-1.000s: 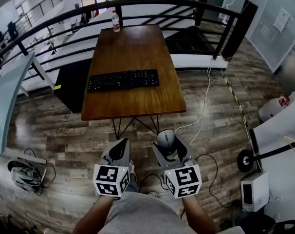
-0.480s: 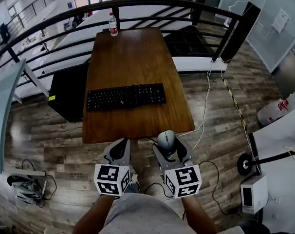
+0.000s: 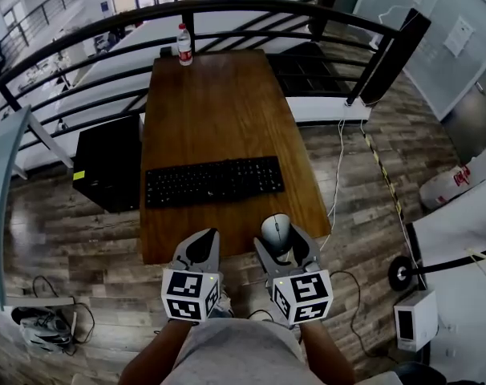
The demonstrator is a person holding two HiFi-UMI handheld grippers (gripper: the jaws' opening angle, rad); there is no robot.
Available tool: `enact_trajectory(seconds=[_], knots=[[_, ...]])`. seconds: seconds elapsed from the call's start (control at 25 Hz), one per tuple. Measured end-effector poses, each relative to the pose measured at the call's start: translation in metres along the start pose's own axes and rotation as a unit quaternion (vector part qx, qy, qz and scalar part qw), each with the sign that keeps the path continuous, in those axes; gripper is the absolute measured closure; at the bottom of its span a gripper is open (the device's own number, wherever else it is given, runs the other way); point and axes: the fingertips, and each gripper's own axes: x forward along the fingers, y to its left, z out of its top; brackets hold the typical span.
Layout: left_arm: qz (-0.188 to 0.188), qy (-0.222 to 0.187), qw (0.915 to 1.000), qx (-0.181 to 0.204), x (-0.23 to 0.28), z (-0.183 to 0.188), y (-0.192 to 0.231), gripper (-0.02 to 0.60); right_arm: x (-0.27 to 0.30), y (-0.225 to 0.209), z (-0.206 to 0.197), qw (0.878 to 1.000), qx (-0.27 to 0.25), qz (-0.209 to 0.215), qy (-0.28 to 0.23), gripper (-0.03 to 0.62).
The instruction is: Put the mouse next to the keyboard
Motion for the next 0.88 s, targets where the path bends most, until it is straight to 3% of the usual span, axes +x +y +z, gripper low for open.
enact_trajectory(seconds=[0.24,0.52,0.88], knots=[[-0.008,0.001,0.9999,-0.008,0.014,0.002,0.017,0.588,0.021,-0.001,0.006,1.000,-0.008,-0.007,0.009,0.293],[-0.016,0.001,0.9998,-0.015,0.030,0.004,0.015,0.588,0.030,-0.032,0.003,0.999,-0.009,-0.032,0.025,0.293],[0.006,-0.010,0.9998,-0.017,0.062,0.017,0.020,0.588,0.063,-0.081,0.001,0.999,-0.010,-0.032,0.037,0.293]])
